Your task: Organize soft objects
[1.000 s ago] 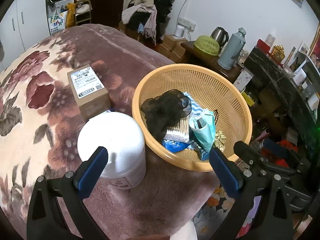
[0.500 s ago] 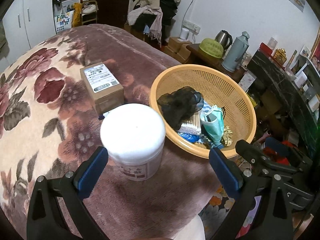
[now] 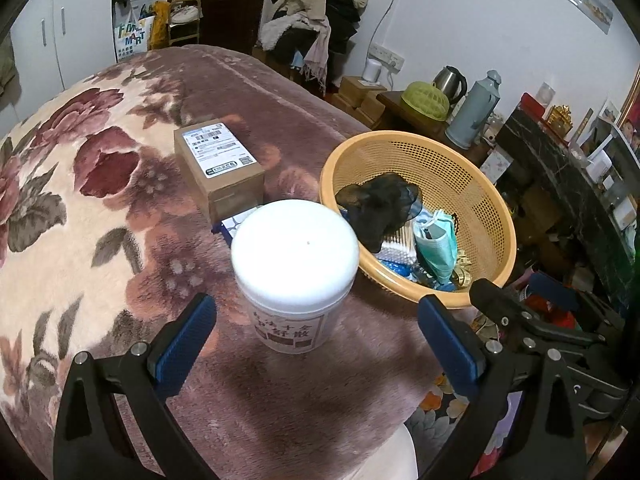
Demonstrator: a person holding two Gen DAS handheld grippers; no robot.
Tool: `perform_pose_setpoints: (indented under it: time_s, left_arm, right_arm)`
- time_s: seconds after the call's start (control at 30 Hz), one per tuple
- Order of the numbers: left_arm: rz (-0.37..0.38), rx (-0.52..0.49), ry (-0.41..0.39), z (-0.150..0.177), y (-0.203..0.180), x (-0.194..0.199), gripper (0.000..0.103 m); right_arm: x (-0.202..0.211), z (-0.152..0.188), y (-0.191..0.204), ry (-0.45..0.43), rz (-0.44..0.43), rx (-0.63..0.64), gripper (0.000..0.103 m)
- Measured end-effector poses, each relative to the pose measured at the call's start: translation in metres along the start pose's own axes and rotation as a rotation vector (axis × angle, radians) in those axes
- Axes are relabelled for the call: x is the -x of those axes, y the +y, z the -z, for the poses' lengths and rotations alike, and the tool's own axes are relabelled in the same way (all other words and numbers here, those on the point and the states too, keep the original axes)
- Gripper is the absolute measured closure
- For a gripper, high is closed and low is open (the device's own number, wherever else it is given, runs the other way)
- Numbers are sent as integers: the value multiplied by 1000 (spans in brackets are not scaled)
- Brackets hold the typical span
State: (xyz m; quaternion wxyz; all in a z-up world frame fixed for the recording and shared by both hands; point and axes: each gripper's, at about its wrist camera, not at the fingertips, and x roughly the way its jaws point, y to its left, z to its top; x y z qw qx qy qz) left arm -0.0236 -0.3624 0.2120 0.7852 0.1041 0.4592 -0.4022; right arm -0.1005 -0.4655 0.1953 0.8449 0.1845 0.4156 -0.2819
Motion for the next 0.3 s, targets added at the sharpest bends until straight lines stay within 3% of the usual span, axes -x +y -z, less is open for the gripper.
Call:
perform_pose_setpoints:
  time_s: [0.3]
  left_arm:
    - [-22,27,-20,19,32,17,2]
  right_arm:
    - [1,9,34,-10,-16,54,7]
